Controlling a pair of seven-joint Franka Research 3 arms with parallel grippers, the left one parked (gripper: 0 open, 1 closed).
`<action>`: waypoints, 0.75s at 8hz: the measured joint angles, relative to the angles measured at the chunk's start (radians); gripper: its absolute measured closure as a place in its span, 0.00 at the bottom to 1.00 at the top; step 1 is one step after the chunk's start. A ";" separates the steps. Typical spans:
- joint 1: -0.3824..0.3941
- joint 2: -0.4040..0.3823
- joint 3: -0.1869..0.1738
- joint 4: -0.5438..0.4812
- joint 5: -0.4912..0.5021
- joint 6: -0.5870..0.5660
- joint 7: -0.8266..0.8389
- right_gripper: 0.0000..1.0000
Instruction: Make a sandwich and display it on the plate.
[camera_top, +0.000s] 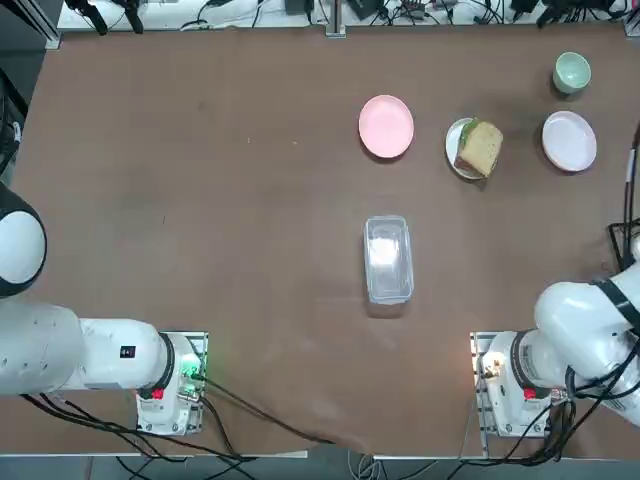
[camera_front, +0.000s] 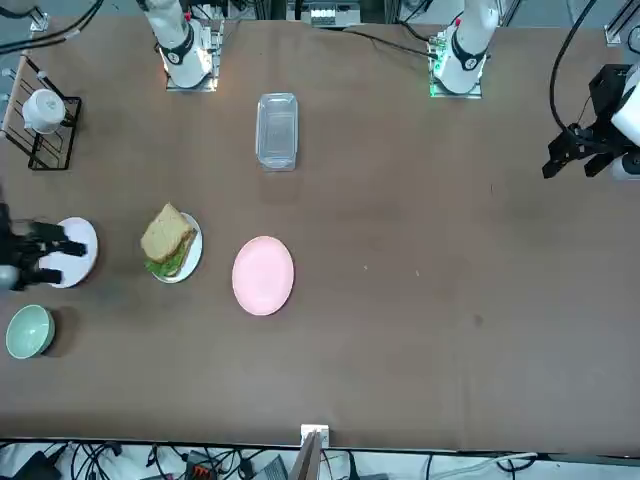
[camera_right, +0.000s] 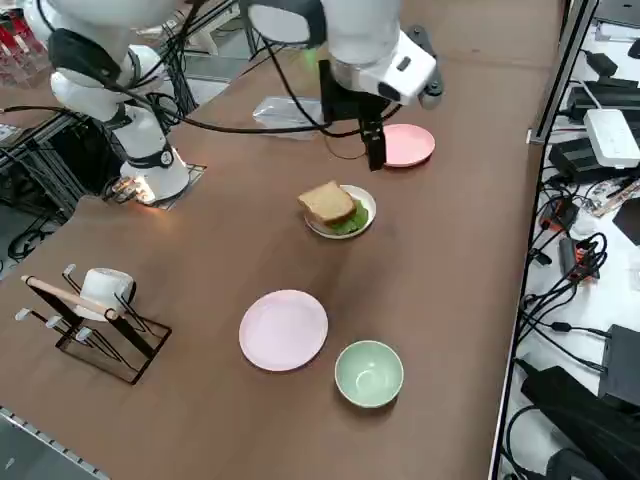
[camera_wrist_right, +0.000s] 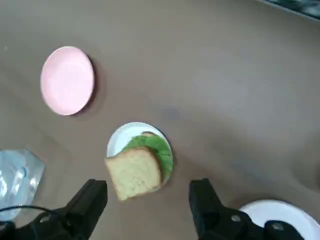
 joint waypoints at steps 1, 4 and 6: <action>-0.021 -0.031 0.000 0.005 -0.004 0.001 0.039 0.00; -0.004 -0.129 0.006 0.005 -0.073 0.001 0.200 0.00; 0.066 -0.201 -0.064 0.000 -0.081 0.000 0.286 0.00</action>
